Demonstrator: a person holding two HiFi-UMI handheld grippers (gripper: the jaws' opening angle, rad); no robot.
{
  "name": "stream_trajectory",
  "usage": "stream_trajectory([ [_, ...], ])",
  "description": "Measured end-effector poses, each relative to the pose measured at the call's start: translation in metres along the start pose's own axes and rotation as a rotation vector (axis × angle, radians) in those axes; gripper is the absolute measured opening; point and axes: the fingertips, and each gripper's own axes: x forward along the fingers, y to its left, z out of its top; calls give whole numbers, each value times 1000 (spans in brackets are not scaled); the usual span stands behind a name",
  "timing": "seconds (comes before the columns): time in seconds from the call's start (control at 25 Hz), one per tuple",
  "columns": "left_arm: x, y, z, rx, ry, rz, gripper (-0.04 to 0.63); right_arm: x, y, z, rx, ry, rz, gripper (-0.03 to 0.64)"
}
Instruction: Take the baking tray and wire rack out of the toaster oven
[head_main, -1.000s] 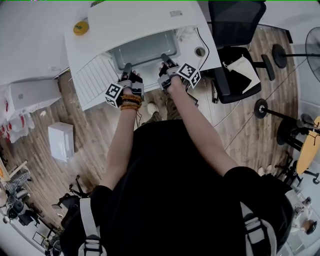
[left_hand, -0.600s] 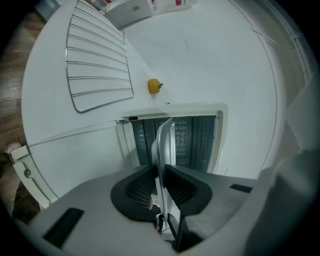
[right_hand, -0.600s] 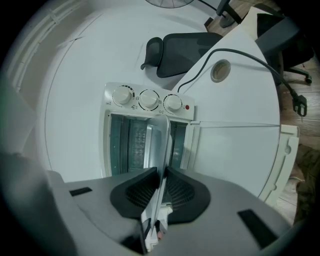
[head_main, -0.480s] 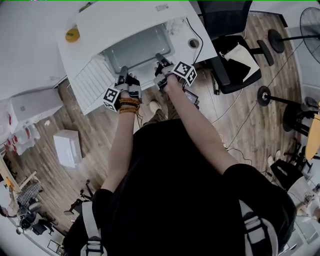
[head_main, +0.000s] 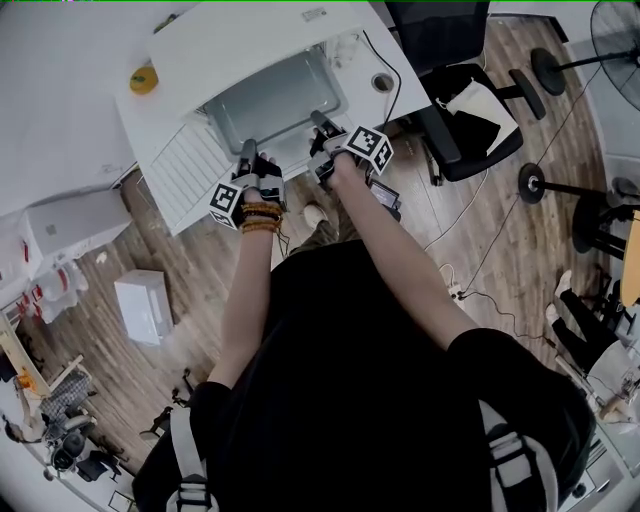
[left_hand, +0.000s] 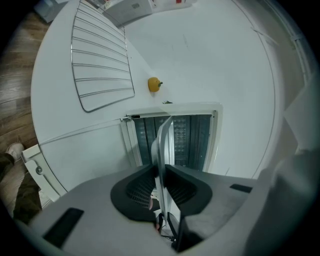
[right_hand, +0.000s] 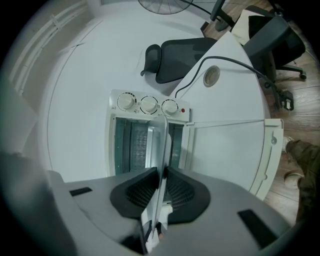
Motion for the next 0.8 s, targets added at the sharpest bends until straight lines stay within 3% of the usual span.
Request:
stream_trajectory([
  [0.8, -39, 14, -16, -27, 5, -11, 69, -45, -14, -22, -18, 1, -11, 69],
])
